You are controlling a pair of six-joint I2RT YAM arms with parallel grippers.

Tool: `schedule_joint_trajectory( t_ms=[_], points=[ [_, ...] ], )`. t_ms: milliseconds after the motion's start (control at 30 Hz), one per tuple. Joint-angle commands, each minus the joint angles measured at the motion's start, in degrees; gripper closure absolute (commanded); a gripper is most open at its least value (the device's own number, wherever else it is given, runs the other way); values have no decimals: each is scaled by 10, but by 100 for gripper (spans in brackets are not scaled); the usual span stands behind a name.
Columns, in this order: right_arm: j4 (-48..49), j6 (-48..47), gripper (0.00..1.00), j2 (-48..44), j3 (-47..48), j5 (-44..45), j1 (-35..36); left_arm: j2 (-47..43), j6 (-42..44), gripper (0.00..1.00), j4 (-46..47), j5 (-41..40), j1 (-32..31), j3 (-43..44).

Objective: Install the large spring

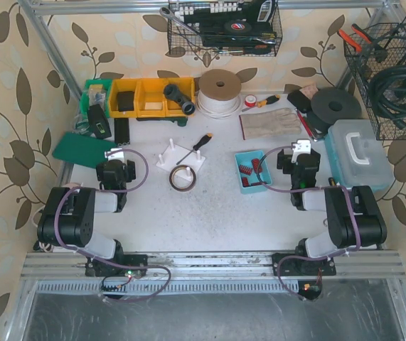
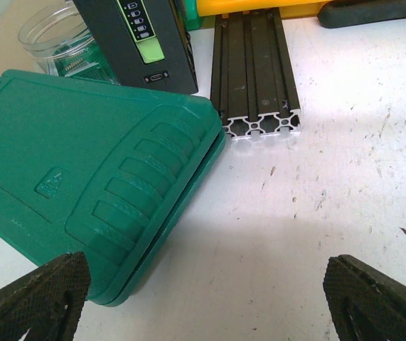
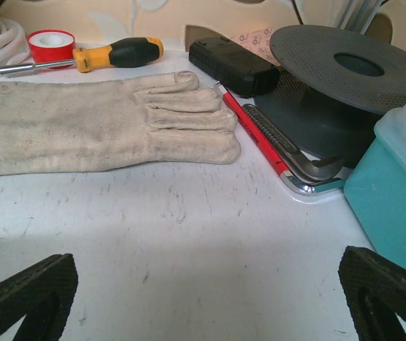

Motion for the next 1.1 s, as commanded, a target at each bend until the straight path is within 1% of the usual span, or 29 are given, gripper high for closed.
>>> schedule_joint_trajectory(
  t_ms=[0,267,300,367,400,433,467,533,633,700,733,800,833,900,933,967,1000,1067],
  points=[
    [4,-2,0,6,1,3,3,-5,-12,8,15,6,5,10],
    [4,-4,0,0,0,5,4,-6,-13,8,18,5,6,9],
    [-35,-8,0,-24,15,0,6,-9,-12,8,22,3,5,6],
    [-192,-5,0,-85,70,-15,6,-28,-12,8,0,4,6,10],
    [-270,6,0,-111,103,-20,6,-51,-12,8,-27,5,5,19],
    [-325,11,0,-130,128,-37,6,-73,-12,8,-63,7,5,31],
    [-362,12,0,-145,148,-62,6,-100,-25,8,-135,8,4,53],
    [-406,18,0,-175,171,-117,6,-145,-60,8,-259,9,5,99],
    [-452,50,0,-233,191,-148,6,-201,-107,8,-375,32,5,155],
    [-495,115,0,-271,212,-130,7,-232,-151,8,-450,30,5,198],
    [-539,167,0,-285,234,-96,7,-244,-179,8,-489,32,4,223],
    [-671,304,0,-297,290,-10,5,-255,-228,8,-561,48,5,272],
    [-724,307,0,-297,314,-17,1,-255,-248,8,-611,64,4,295],
    [-768,245,0,-289,353,-92,-5,-248,-268,7,-691,98,5,345],
    [-790,256,0,-282,363,-92,-6,-245,-273,7,-716,116,5,359],
    [-809,268,0,-275,371,-90,-9,-243,-278,8,-720,139,4,361],
    [-817,278,0,-270,371,-95,-11,-244,-284,7,-715,170,5,355],
    [-817,274,0,-259,367,-133,-16,-249,-299,8,-686,249,6,332]
  ],
)
